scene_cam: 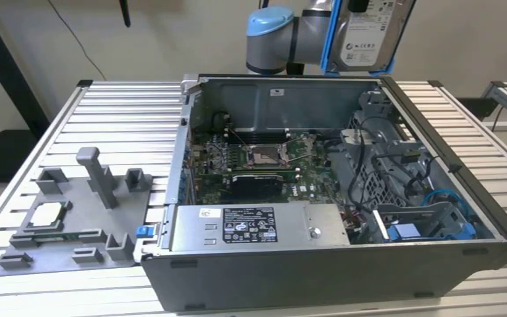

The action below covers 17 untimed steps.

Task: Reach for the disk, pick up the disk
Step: 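Pick up the disk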

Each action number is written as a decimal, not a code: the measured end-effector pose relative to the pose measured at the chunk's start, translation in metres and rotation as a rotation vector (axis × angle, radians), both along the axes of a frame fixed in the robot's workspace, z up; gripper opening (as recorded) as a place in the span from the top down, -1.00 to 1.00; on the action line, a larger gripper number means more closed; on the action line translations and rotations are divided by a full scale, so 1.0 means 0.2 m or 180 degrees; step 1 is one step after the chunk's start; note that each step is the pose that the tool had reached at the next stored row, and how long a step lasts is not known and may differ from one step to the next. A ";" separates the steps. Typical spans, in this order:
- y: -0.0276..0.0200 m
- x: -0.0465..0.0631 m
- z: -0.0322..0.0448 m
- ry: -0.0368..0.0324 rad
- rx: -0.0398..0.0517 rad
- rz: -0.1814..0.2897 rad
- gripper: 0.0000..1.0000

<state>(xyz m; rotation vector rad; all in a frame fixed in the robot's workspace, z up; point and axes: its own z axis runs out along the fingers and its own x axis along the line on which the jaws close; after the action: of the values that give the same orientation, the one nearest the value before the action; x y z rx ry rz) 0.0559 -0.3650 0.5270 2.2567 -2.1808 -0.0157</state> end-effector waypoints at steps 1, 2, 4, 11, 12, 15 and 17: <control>0.000 0.01 0.000 0.0000 0.0000 0.0000 1.00; 0.000 0.01 0.000 0.0000 0.0000 0.0000 1.00; 0.000 0.03 0.000 0.0000 0.0000 0.0000 1.00; 0.000 0.07 0.000 0.0000 0.0000 0.0000 1.00; 0.000 0.08 0.000 0.0000 0.0000 0.0000 1.00; 0.000 0.10 0.000 0.0000 0.0000 0.0000 1.00; 0.000 0.10 0.000 0.0000 0.0000 0.0000 1.00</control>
<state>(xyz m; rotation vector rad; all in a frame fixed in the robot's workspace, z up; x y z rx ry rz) 0.0764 -0.3649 0.5270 2.2566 -2.1808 -0.0155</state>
